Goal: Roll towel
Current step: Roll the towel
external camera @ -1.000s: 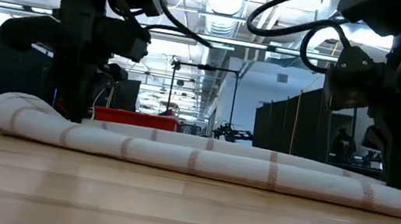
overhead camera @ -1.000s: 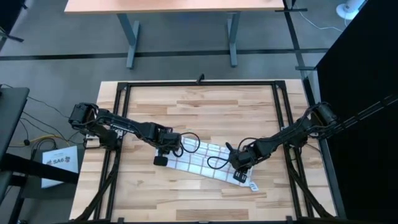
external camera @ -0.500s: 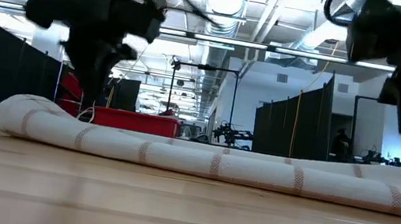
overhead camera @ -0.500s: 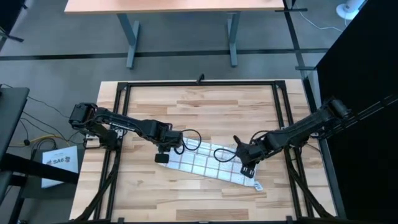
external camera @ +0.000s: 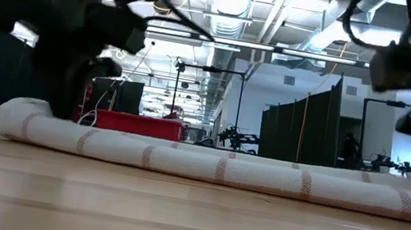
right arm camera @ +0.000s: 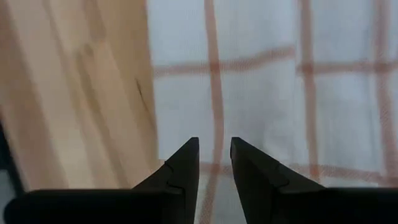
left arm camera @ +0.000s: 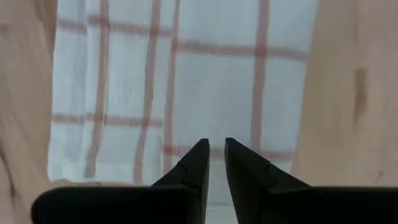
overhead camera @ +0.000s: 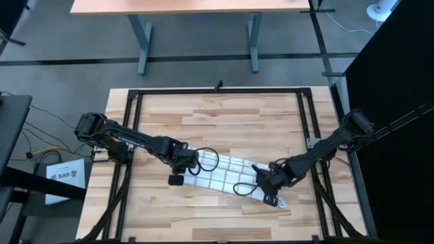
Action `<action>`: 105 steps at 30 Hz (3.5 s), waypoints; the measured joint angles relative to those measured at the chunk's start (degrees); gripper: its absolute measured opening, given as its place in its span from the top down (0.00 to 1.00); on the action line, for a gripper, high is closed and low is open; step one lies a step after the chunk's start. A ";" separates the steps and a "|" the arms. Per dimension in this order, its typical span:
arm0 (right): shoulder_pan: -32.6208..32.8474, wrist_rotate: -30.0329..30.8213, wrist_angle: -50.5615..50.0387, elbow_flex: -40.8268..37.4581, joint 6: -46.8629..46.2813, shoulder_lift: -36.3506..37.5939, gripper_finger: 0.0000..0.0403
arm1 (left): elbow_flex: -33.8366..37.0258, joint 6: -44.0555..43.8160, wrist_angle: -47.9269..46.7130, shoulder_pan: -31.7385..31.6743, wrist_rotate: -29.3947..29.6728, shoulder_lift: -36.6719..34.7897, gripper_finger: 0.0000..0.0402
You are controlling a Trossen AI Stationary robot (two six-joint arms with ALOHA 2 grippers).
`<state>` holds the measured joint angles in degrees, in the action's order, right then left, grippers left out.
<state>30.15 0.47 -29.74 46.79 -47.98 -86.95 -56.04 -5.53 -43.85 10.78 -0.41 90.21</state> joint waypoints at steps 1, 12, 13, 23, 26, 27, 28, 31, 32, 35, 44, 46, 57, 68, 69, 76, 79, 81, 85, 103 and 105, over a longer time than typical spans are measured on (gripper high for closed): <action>0.41 0.23 0.02 -0.33 -0.04 -0.67 0.80 | 0.94 -0.03 0.02 0.07 0.00 0.00 0.91; 7.03 2.30 -1.14 -5.16 -7.03 0.74 0.80 | 9.73 -3.49 6.40 0.11 -0.03 -0.73 0.91; 7.13 2.59 -1.34 -4.93 -7.45 1.38 0.80 | 9.63 -3.99 5.86 0.11 -0.02 -1.21 0.91; 7.06 7.54 6.92 -0.45 -1.76 5.53 0.80 | 0.30 -7.75 7.68 3.02 3.17 -8.58 0.91; 6.63 7.58 4.31 -0.47 -1.46 2.89 0.80 | 1.23 -7.65 7.31 4.82 3.37 -6.93 0.91; 6.42 7.60 3.17 -0.47 -1.60 1.75 0.80 | 2.11 -7.84 7.23 5.31 3.56 -5.57 0.91; 6.27 7.63 1.91 -0.49 -1.92 0.91 0.80 | 2.94 -7.95 7.14 5.58 3.71 -4.12 0.91; 6.12 7.65 -1.02 -0.51 -3.01 -0.97 0.80 | 4.70 -9.37 7.95 5.82 4.62 -0.66 0.91; 6.24 7.65 -1.56 -0.51 -2.99 -1.44 0.80 | 5.14 -10.00 8.14 5.80 4.72 0.45 0.91; 6.20 7.65 -2.83 -0.54 -2.01 -2.00 0.80 | 5.54 -12.96 8.21 6.09 4.99 2.66 0.91; 5.96 7.34 -2.19 -4.96 3.72 -1.62 0.80 | 5.43 -30.04 15.44 13.21 7.60 2.84 0.91; 5.32 6.83 -2.16 -5.66 6.01 -1.01 0.80 | 5.43 -32.98 17.05 14.93 7.95 2.84 0.91; -2.07 5.74 -5.54 -7.99 17.84 6.12 0.80 | 5.30 -35.90 21.35 17.40 8.93 2.84 0.91; 8.27 3.51 -7.83 3.99 7.93 14.04 0.80 | -17.82 -18.09 -6.82 19.58 17.48 2.71 0.92; 9.98 4.76 -8.98 6.29 7.49 12.95 0.80 | -20.11 -16.11 -9.22 20.39 19.38 3.15 0.93; 12.21 8.17 -18.97 15.42 4.32 2.05 0.78 | -22.24 -16.94 -12.95 21.64 21.48 4.52 0.95; 11.24 8.07 -19.41 15.18 3.08 -0.79 0.71 | -20.04 -20.92 -11.76 21.08 20.20 4.53 0.90; 10.91 8.04 -19.19 14.70 3.25 -2.45 0.65 | -18.70 -22.59 -10.81 20.83 20.09 4.55 0.85; 10.84 8.60 -19.14 14.55 4.30 -5.40 0.51 | -15.73 -23.08 -7.07 20.15 17.60 4.61 0.73; 7.49 10.09 -18.71 13.09 4.91 -9.01 0.44 | -13.21 -22.72 -2.61 21.77 13.81 17.61 0.61; 7.84 9.75 -17.60 12.88 4.91 -9.00 0.44 | -13.16 -23.23 -2.62 21.77 13.93 17.82 0.61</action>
<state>37.99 10.22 -47.34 59.67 -43.07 -95.94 -69.20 -28.76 -46.48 32.56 13.51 108.04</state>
